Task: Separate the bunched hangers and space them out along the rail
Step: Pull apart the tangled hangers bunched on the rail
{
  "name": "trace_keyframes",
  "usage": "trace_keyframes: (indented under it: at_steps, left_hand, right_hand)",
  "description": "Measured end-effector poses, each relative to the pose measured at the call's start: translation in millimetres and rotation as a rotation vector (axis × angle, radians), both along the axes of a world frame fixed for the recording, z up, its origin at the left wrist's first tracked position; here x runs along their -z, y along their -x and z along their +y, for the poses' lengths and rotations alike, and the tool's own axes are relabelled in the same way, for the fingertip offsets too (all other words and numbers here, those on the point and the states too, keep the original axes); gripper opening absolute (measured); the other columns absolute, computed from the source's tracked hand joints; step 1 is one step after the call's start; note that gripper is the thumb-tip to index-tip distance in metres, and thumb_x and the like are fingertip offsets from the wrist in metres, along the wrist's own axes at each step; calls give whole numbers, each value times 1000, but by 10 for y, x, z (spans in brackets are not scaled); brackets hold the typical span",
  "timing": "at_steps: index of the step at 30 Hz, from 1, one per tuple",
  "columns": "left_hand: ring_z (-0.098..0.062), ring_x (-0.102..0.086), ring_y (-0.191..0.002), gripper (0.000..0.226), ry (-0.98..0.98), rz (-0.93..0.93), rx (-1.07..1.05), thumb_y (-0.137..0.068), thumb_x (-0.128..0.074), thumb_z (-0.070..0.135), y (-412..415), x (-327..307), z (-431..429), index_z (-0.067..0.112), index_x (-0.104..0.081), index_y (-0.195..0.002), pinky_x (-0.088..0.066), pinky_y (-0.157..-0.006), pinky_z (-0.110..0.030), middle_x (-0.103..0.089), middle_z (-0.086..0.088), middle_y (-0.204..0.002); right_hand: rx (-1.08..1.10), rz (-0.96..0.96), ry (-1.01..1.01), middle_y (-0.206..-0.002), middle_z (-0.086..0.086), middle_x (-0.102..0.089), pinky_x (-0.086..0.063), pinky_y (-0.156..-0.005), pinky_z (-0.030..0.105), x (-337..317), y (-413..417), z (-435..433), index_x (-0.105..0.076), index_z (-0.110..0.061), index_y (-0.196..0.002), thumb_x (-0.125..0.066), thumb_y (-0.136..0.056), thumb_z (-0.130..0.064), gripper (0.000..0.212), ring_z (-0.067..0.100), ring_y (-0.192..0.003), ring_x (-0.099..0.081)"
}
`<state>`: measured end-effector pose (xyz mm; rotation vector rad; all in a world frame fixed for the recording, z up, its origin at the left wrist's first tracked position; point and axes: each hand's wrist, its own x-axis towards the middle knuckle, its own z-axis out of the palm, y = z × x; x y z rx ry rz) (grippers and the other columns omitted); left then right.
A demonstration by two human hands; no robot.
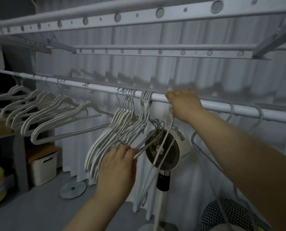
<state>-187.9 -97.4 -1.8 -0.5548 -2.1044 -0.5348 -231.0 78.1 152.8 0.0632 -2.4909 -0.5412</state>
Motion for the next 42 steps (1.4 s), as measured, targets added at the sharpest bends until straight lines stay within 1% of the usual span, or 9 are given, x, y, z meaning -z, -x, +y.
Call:
trace_keyframes:
  at_steps: [4, 8, 11, 13, 21, 26, 32, 37, 42]
  left_hand:
    - [-27, -68, -75, 47, 117, -112, -115, -47, -82, 3, 151, 51, -48, 10, -67, -91, -55, -58, -33, -71, -10, -91]
    - [-26, -70, -74, 60, 142, -224, -179, -48, -88, 14, 281, 10, -81, 4, -65, -103, -55, -54, -31, -72, -10, -93]
    - [-22, -51, -120, 58, 166, -359, -250, -92, -47, 34, 318, -33, -41, 13, -24, -142, -42, -94, -31, -53, -4, -133]
    - [-20, -40, -129, 55, 213, -343, -280, -97, -33, 36, 350, 8, 7, 17, -13, -145, -30, -103, -29, -45, -1, -140]
    - [-21, -54, -113, 33, 171, -484, -168, -98, -33, 28, 480, 47, 62, 17, -48, -125, -43, -83, -28, -49, -1, -129]
    - [-14, -55, -108, 32, 111, -393, -7, -98, -32, 32, 339, 18, 174, 21, -55, -117, -33, -68, -21, -58, 4, -120]
    - [-16, -56, -101, 36, 167, -402, 171, -98, -28, 34, 90, -62, 396, 20, -58, -112, -29, -66, -21, -60, 0, -113]
    - [-14, -54, -105, 42, 165, -433, 334, -98, -24, 40, -76, -138, 420, 24, -58, -117, -32, -73, -18, -59, 2, -115]
    - [-25, -65, -75, 42, -42, -22, 256, -83, -36, 33, 104, -247, 40, 14, -73, -83, -48, -73, -28, -72, -3, -79]
  right_hand:
    - [34, 17, 88, -130, 14, -48, -31, -98, 36, 38, -21, 86, -36, -11, -133, -49, -88, -17, 46, 31, -117, -46]
    - [34, 33, 144, -126, 16, -49, -35, -92, 37, 65, -62, 173, -38, -7, -131, -48, -87, -11, 45, 33, -111, -47]
    - [43, 50, 173, -122, 17, -51, -37, -87, 36, 74, -119, 236, -40, -5, -128, -48, -87, -10, 42, 33, -110, -48]
    - [51, 53, 166, -123, 17, -51, -37, -87, 37, 71, -160, 294, -40, -6, -130, -49, -87, -11, 44, 33, -111, -48]
    - [65, 41, 169, -127, 16, -49, -35, -88, 36, 71, -322, 429, -38, -8, -133, -49, -89, -15, 45, 31, -113, -46]
    - [21, 46, 238, -128, 15, -49, -35, -91, 35, 51, -336, 436, -40, -8, -132, -50, -90, -19, 45, 31, -115, -44]
    - [-50, 201, 290, -130, 17, -49, -28, -99, 36, 63, -339, 404, -45, -6, -128, -37, -89, -35, 50, 32, -120, -42]
    - [-61, 25, 192, -142, 7, -40, -24, -104, 32, 47, -279, 324, -34, -17, -138, -46, -92, -39, 53, 27, -128, -36]
    - [34, 28, 220, -130, 14, -46, -34, -94, 35, 10, -288, 400, -38, -10, -132, -55, -87, -22, 50, 31, -119, -43]
